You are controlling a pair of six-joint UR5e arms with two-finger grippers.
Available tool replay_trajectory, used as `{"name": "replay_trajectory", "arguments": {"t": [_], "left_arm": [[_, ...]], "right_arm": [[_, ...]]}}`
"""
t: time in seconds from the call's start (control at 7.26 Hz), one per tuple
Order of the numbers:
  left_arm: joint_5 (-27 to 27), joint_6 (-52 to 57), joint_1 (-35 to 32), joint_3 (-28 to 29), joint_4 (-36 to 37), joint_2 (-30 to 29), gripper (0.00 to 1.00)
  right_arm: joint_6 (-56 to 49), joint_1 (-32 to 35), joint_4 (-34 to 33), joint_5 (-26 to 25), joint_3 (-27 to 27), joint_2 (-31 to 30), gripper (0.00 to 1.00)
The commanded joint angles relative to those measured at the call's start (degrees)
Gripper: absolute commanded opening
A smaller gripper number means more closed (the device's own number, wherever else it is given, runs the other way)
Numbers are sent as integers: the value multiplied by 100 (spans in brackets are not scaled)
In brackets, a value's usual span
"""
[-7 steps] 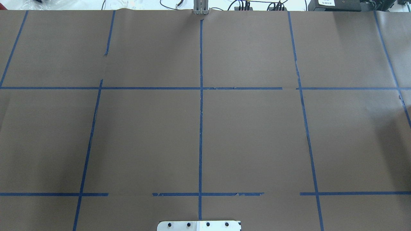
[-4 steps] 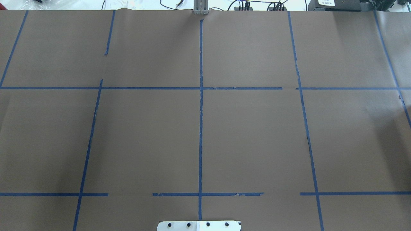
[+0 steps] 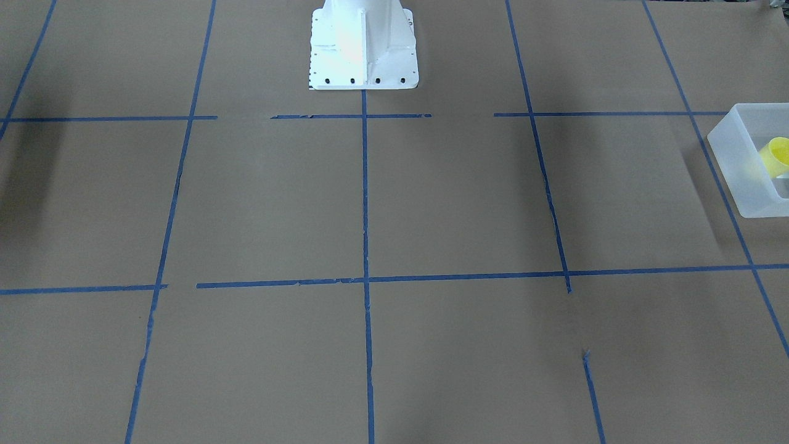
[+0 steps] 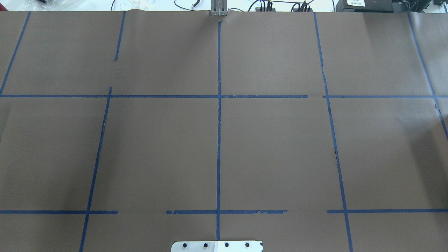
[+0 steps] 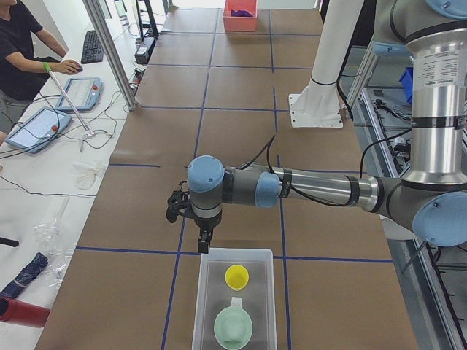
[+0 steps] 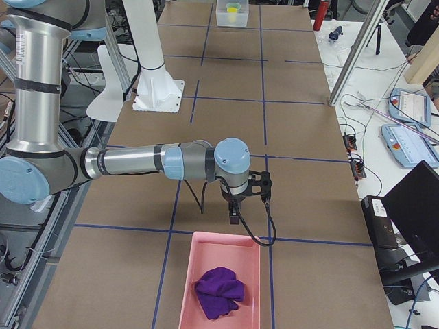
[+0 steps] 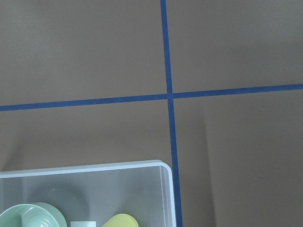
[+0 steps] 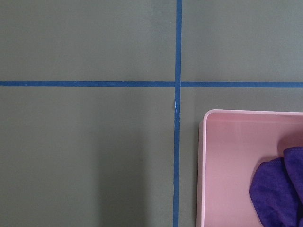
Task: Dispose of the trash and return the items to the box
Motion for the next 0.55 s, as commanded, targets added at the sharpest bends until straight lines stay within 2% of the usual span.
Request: {"name": "replay_trajectory", "arguments": {"t": [0.0, 0.41], "left_arm": [[-7, 431, -68, 0, 510, -106, 100], [-42, 431, -68, 9, 493, -106, 100]], "right_arm": [[-3, 0, 0, -5, -2, -7, 100], [-30, 0, 0, -31, -37, -7, 100]]}}
